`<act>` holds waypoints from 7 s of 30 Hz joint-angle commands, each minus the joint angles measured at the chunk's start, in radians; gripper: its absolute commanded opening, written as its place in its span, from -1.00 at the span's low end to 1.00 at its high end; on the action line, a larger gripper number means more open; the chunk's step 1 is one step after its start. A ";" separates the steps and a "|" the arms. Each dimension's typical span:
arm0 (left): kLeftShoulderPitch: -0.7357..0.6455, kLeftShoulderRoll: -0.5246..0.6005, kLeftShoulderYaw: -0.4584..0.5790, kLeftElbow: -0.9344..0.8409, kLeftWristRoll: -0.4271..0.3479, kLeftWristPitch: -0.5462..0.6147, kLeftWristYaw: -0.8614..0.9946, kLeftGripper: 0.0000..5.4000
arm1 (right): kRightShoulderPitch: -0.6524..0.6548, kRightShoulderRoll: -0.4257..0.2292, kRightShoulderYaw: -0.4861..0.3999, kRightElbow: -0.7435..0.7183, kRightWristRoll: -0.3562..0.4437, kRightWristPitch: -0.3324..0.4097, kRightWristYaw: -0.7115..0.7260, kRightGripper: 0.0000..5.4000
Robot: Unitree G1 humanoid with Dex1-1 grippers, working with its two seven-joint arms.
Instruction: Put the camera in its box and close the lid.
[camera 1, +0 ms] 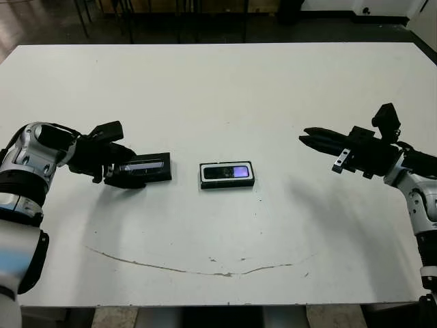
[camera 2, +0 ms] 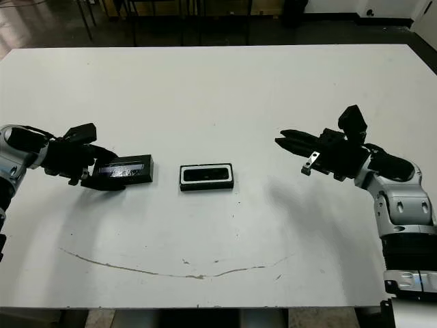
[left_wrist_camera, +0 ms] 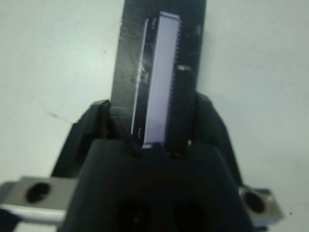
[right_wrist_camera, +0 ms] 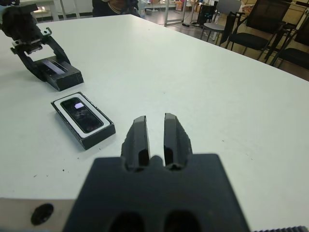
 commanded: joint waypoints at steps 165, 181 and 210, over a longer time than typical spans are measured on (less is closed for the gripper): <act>0.363 -0.307 0.237 -0.480 -0.522 0.609 0.266 0.99 | 0.113 0.033 0.017 -0.170 0.011 0.095 -0.097 -1.00; 0.425 -0.401 0.296 -0.531 -0.552 0.585 0.411 0.96 | 0.116 0.036 0.015 -0.156 0.009 0.073 -0.095 -1.00; 0.435 -0.372 0.292 -0.631 -0.566 0.654 0.478 -0.61 | 0.095 0.040 0.020 -0.132 0.014 0.078 -0.097 -1.00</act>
